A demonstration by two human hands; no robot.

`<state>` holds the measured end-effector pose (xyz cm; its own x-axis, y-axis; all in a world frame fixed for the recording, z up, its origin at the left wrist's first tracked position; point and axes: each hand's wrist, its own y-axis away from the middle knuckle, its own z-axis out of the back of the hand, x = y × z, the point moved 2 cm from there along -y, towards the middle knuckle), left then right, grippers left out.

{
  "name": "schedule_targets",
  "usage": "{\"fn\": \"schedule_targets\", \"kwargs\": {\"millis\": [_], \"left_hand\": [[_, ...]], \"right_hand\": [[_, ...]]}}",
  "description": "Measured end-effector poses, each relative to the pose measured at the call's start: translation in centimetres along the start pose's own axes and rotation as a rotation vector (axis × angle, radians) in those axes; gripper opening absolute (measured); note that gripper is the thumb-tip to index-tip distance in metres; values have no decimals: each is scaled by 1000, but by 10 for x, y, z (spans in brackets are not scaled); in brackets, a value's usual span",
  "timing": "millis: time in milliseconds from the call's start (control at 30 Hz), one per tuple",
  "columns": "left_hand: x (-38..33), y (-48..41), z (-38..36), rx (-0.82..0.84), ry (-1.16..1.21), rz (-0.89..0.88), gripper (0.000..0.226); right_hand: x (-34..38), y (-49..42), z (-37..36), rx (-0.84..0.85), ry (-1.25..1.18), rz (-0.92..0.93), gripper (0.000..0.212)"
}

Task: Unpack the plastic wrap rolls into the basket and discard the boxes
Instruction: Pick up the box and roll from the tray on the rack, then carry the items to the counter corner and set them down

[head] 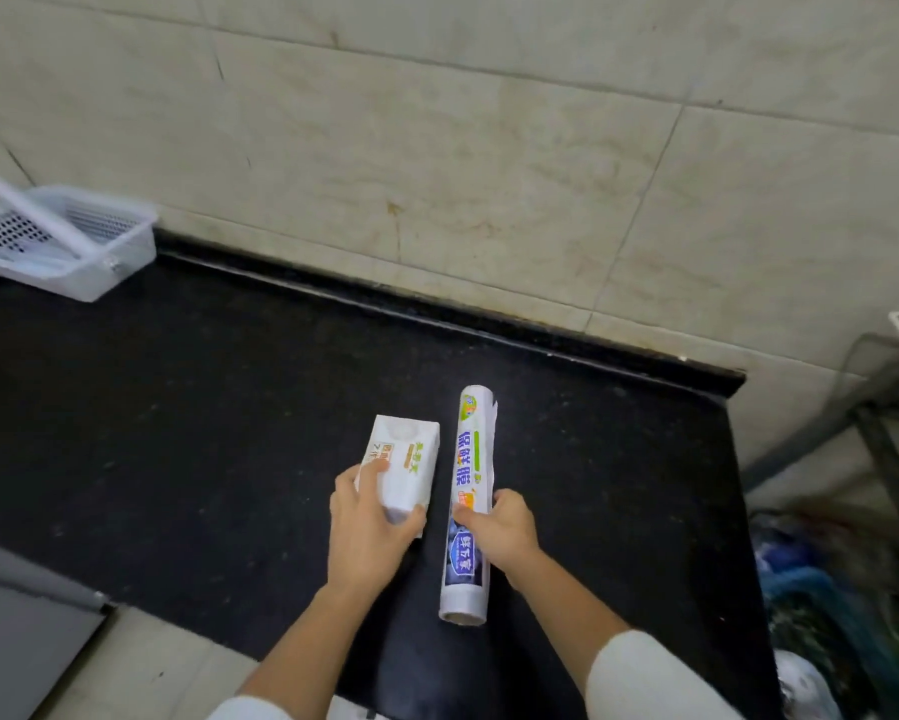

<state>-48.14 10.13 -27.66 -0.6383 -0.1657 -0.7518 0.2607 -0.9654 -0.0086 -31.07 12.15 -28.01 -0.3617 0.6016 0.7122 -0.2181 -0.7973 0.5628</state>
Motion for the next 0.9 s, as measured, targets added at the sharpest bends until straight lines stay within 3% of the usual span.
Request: {"fn": "schedule_targets", "kwargs": {"millis": [167, 533, 667, 900], "left_hand": [[12, 8, -9, 46, -4, -16, 68], [-12, -16, 0, -37, -71, -74, 38], [-58, -36, -5, -19, -50, -170, 27], [-201, -49, -49, 134, 7, -356, 36]], "right_hand": [[2, -2, -2, -36, 207, 49, 50], [9, -13, 19, -10, 203, 70, 63], [25, -10, 58, -88, 181, 161, 74], [53, 27, 197, -380, 323, 353, 62]]}}
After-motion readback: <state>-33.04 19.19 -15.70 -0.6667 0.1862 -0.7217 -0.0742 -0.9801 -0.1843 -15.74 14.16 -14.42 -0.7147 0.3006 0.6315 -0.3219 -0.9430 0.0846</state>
